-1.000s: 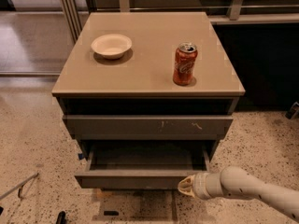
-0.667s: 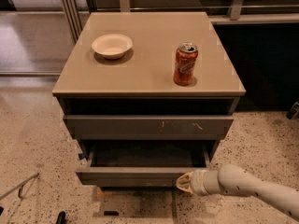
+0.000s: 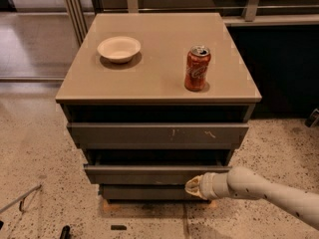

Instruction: Close middle drawer

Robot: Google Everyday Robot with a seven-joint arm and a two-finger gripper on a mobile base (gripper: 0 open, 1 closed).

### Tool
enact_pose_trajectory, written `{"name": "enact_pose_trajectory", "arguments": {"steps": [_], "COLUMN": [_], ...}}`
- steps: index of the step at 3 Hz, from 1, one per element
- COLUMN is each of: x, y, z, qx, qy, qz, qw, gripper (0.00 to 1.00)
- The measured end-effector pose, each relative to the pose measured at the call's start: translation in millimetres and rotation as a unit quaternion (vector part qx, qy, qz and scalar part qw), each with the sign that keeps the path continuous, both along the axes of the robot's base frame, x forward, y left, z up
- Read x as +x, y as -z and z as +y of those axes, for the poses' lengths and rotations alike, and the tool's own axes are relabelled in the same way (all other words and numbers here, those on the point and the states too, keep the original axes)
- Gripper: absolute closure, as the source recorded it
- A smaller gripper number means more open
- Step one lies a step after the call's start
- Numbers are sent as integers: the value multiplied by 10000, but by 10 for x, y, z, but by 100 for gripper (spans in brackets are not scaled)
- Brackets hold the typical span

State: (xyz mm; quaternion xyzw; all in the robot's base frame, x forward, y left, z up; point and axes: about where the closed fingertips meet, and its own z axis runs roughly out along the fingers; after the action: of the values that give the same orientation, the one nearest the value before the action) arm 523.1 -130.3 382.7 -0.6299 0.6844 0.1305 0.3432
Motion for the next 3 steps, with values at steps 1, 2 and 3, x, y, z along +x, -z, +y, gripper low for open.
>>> {"name": "enact_pose_trajectory", "arguments": {"steps": [1, 2, 3], "x": [0, 34, 144], "y": [0, 2, -39], "z": [0, 4, 32], "qx": [0, 48, 111], "qy": [0, 98, 168], "qz": [-1, -205, -520], "qw": [10000, 9997, 9984], "gripper": [100, 100, 100]}}
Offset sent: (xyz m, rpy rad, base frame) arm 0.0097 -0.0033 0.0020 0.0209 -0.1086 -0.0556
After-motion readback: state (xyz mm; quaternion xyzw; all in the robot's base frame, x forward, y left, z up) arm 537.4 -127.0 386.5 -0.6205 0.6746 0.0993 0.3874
